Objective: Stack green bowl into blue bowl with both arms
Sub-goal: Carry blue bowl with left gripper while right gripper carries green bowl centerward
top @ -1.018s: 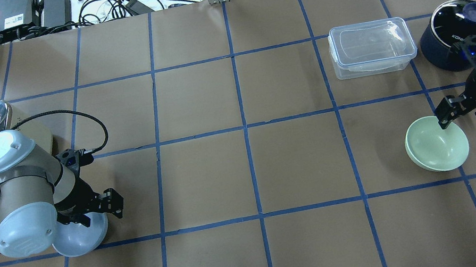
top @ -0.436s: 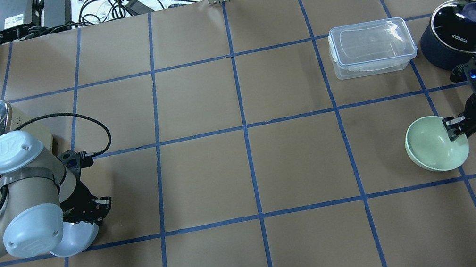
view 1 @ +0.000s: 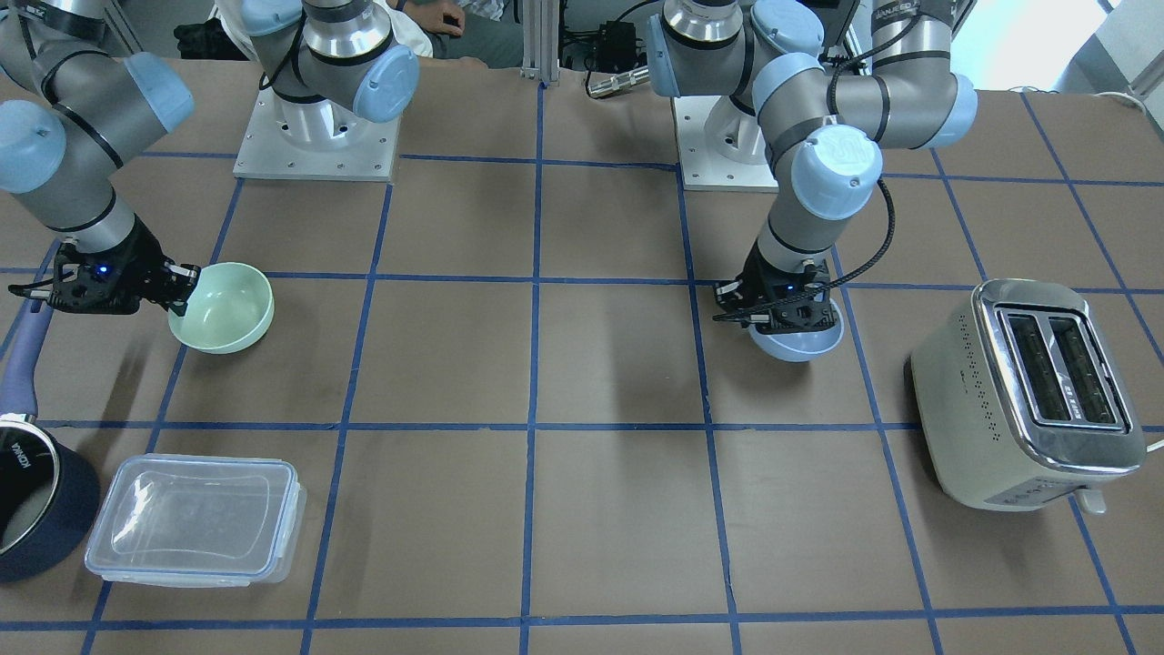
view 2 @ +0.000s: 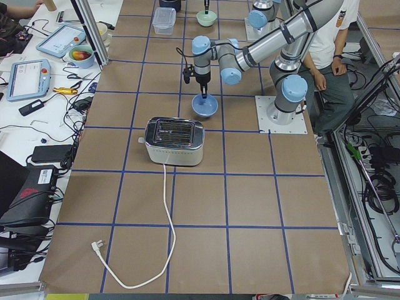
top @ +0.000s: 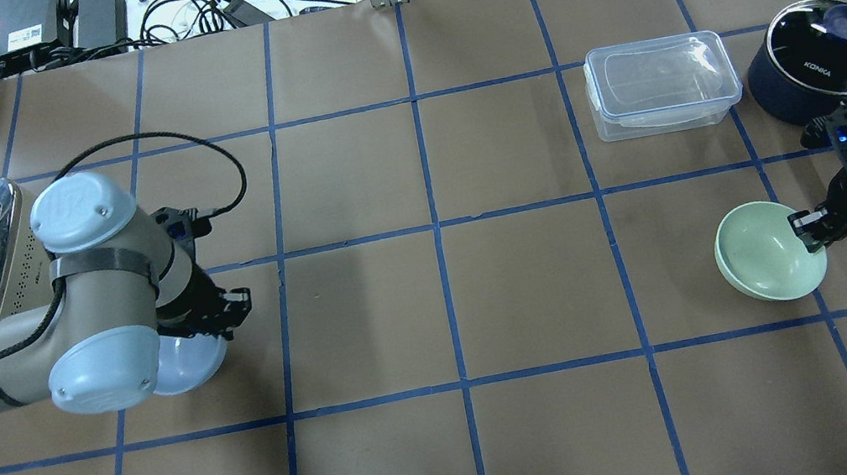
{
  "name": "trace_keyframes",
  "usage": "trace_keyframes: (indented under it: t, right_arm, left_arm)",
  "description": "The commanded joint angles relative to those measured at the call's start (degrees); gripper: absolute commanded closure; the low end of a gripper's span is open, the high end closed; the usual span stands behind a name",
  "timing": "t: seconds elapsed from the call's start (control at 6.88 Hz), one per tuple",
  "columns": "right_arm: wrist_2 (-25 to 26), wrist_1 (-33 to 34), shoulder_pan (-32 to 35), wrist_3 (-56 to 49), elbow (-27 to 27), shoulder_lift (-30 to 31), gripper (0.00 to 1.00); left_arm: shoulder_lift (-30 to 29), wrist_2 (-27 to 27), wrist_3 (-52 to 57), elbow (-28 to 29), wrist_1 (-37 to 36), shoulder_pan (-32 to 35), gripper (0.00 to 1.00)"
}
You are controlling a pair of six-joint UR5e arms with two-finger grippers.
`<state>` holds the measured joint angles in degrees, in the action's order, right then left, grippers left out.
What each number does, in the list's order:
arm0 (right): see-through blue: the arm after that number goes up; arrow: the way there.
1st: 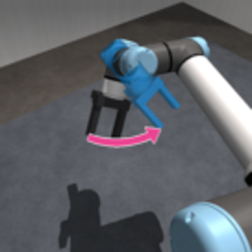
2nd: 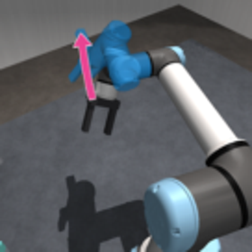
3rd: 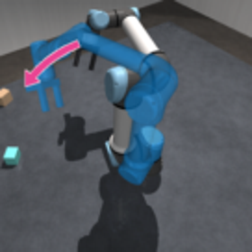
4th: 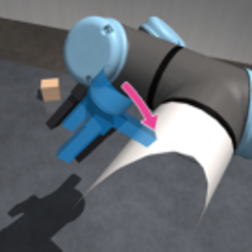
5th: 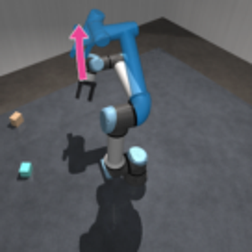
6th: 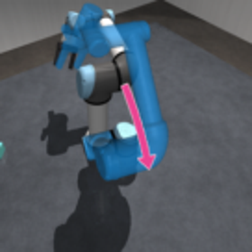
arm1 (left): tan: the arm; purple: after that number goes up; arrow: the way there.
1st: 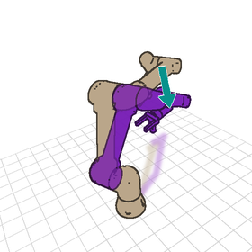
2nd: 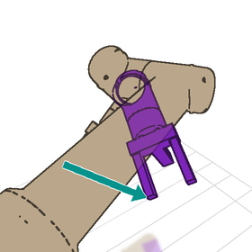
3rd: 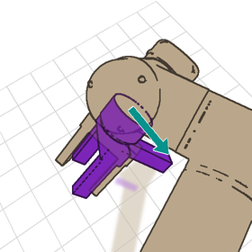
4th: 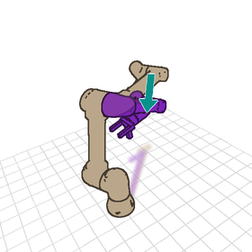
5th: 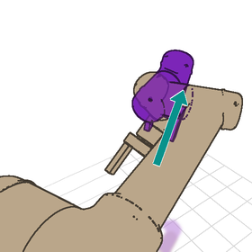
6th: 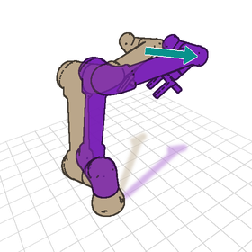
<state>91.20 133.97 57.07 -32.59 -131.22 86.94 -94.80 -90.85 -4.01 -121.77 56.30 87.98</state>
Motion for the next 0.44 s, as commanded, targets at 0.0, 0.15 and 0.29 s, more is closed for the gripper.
trace_keyframes:
  t: [0.0,0.15,0.29]
  right_arm:
    - [-5.6,-5.1,0.8,2.5,3.9,0.6,1.0]
    - [-6.5,-11.1,3.6,6.2,9.5,0.1,1.0]
    - [-6.5,-16.7,8.2,11.1,14.9,-0.5,1.0]
  left_arm:
    - [-7.8,10.7,-19.6,11.8,1.3,10.9,1.0]
    - [-11.9,11.8,-22.3,16.5,-0.6,14.1,1.0]
    - [-16.2,11.4,-24.1,22.2,-0.7,18.4,1.0]
